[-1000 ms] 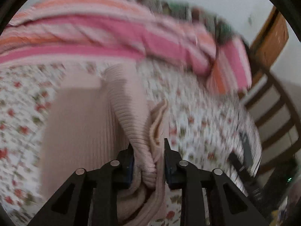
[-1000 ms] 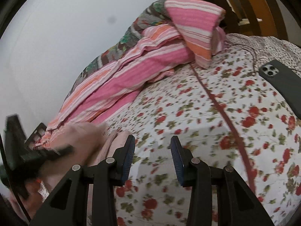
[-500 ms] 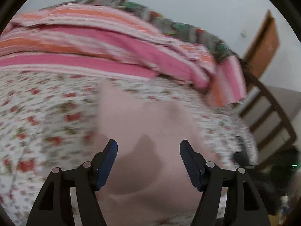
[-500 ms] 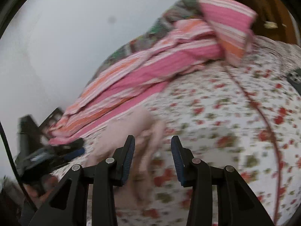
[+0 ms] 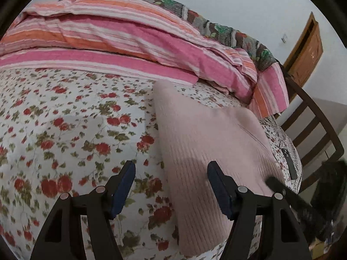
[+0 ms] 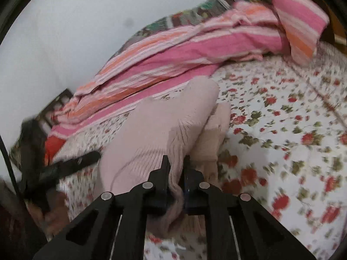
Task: Fold small clothes
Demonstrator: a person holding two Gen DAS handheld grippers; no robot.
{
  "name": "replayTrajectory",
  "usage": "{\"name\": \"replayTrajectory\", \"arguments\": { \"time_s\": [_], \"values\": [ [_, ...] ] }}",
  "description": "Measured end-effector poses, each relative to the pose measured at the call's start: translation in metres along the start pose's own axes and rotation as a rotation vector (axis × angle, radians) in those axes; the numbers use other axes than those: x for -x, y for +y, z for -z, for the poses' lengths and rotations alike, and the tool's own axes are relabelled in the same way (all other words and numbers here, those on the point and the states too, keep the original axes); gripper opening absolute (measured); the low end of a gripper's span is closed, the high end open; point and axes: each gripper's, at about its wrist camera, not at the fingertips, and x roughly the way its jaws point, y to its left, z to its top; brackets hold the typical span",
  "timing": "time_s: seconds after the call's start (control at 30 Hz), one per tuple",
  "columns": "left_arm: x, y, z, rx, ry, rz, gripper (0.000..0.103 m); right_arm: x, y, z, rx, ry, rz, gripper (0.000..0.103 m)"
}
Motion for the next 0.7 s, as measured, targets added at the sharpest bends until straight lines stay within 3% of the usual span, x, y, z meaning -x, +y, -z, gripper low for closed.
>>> {"name": "replayTrajectory", "arguments": {
  "time_s": [0.07, 0.13, 0.27, 0.37, 0.4, 0.47, 0.57, 0.7],
  "values": [
    [-0.004, -0.001, -0.003, -0.013, 0.006, 0.009, 0.067, -0.003, -0.007, 0.011, -0.010, 0.015, 0.061, 0.009],
    [-0.010, -0.001, -0.002, -0.014, 0.023, 0.012, 0.067, -0.020, -0.020, 0.018, -0.070, 0.090, 0.079, 0.009],
    [-0.011, 0.007, 0.000, -0.007, 0.019, 0.028, 0.067, -0.008, -0.010, 0.009, -0.016, 0.065, 0.100, 0.016],
    [-0.007, 0.018, -0.009, 0.027, 0.009, 0.031, 0.067, 0.004, -0.006, -0.010, 0.018, -0.010, 0.078, 0.040],
    [-0.006, 0.020, -0.013, 0.036, 0.003, 0.033, 0.067, 0.003, -0.007, -0.016, 0.021, -0.021, 0.077, 0.052],
    [-0.006, 0.022, -0.023, 0.028, -0.008, 0.020, 0.067, -0.011, -0.010, -0.032, 0.004, -0.012, 0.077, 0.056],
    [-0.007, 0.019, -0.039, -0.024, -0.031, -0.008, 0.067, -0.046, -0.025, -0.047, -0.076, 0.077, 0.069, 0.059],
    [-0.009, 0.022, -0.046, -0.049, -0.068, 0.014, 0.067, -0.079, -0.047, -0.040, -0.200, 0.158, -0.025, 0.073]
  ]
}}
